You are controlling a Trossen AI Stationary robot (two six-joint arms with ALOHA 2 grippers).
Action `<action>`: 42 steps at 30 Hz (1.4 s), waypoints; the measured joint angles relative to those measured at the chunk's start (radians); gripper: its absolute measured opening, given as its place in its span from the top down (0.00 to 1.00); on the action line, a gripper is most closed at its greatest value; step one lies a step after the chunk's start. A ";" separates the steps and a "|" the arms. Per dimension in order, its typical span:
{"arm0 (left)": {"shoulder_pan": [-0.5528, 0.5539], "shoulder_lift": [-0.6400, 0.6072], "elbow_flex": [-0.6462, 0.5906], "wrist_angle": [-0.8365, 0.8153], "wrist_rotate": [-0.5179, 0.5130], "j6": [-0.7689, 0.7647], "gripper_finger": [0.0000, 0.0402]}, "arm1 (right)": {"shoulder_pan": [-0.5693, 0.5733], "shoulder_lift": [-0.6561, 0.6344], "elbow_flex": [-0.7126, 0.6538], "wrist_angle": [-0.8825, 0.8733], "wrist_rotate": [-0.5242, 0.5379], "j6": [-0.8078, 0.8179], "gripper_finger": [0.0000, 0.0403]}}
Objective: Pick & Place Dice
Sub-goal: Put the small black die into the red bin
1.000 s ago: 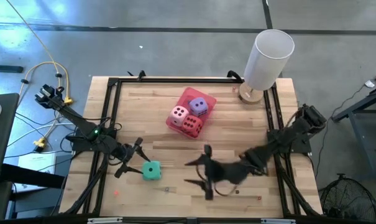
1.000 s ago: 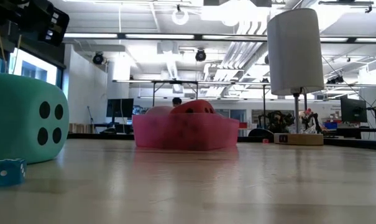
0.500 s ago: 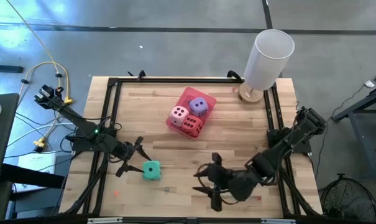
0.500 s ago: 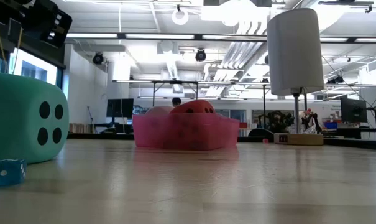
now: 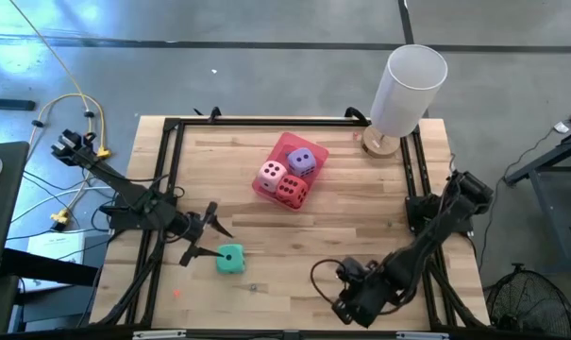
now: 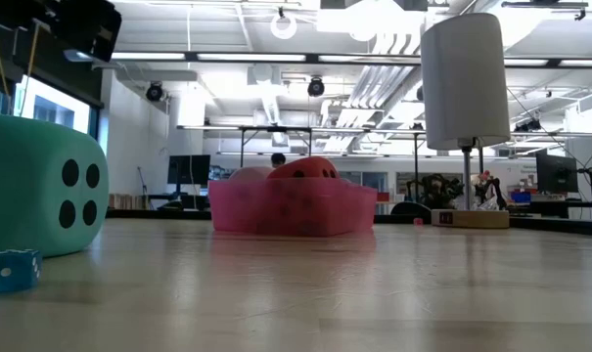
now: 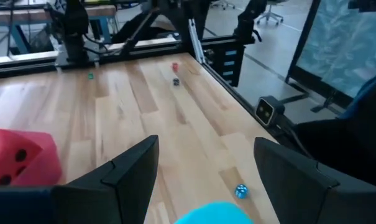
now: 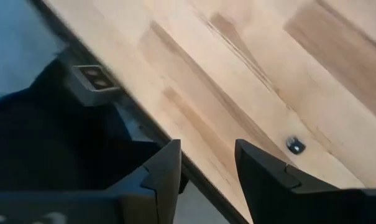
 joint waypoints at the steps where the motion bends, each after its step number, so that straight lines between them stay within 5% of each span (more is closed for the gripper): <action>1: 0.006 0.000 0.000 0.000 0.001 0.004 0.36 | 0.007 0.008 -0.008 0.000 0.002 0.023 0.65; 11: 0.051 0.025 0.000 -0.007 0.027 0.018 0.36 | 0.026 0.025 -0.091 -0.024 -0.015 0.110 0.64; 24: 0.081 0.089 0.000 -0.006 0.035 -0.014 0.36 | 0.045 0.034 -0.104 -0.072 -0.009 0.078 0.47; 42: 0.081 0.091 0.000 -0.004 0.035 -0.088 0.36 | 0.041 0.036 -0.300 0.102 -0.089 0.082 0.53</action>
